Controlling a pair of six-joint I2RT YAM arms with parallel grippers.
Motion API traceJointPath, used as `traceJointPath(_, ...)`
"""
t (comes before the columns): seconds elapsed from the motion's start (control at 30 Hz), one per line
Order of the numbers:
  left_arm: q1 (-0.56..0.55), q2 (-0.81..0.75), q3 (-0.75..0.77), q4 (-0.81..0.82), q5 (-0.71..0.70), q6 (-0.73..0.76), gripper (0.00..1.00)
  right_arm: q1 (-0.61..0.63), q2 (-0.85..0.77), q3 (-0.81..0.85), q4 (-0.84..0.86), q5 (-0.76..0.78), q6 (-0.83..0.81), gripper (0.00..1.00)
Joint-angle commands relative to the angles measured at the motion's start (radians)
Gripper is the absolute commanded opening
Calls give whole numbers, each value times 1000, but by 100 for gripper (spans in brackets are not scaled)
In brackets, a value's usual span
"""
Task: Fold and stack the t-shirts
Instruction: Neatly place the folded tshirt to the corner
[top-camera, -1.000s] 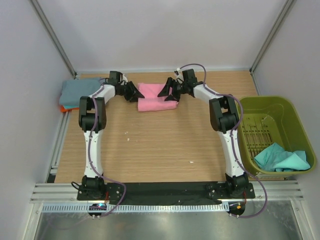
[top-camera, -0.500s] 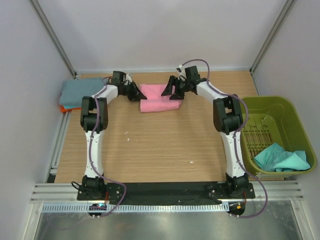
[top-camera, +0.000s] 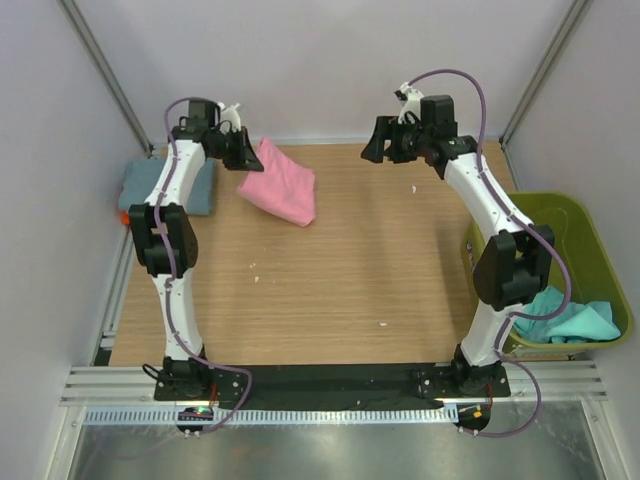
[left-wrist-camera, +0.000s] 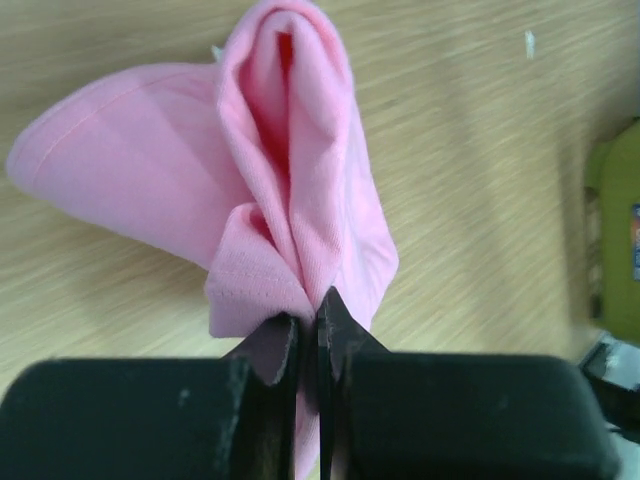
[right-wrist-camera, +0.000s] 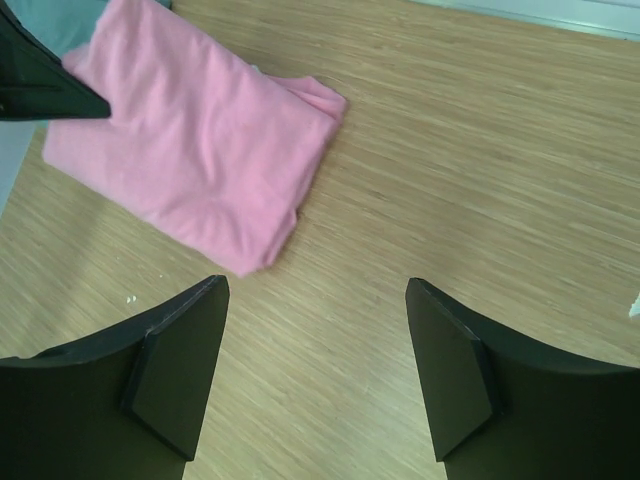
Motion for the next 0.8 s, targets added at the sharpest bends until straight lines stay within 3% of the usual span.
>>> traceJointPath(0.0, 39, -21, 147, -199, -74, 217, 0, -19, -63, -78, -3, 18, -36, 78)
traceJointPath(0.2, 56, 10, 320, -327, -286, 334, 0, -32, -127, -138, 15, -7, -16, 78)
traceJointPath(0.4, 113, 22, 397, -377, -358, 378, 0, -45, -167, -179, 28, -20, -2, 78)
traceJointPath(0.5, 142, 50, 509, -431, -371, 395, 0, -55, -174, -198, 31, -25, 4, 79)
traceJointPath(0.77, 249, 16, 526, -382, -418, 441, 0, -64, -180, -226, 51, -36, 34, 79)
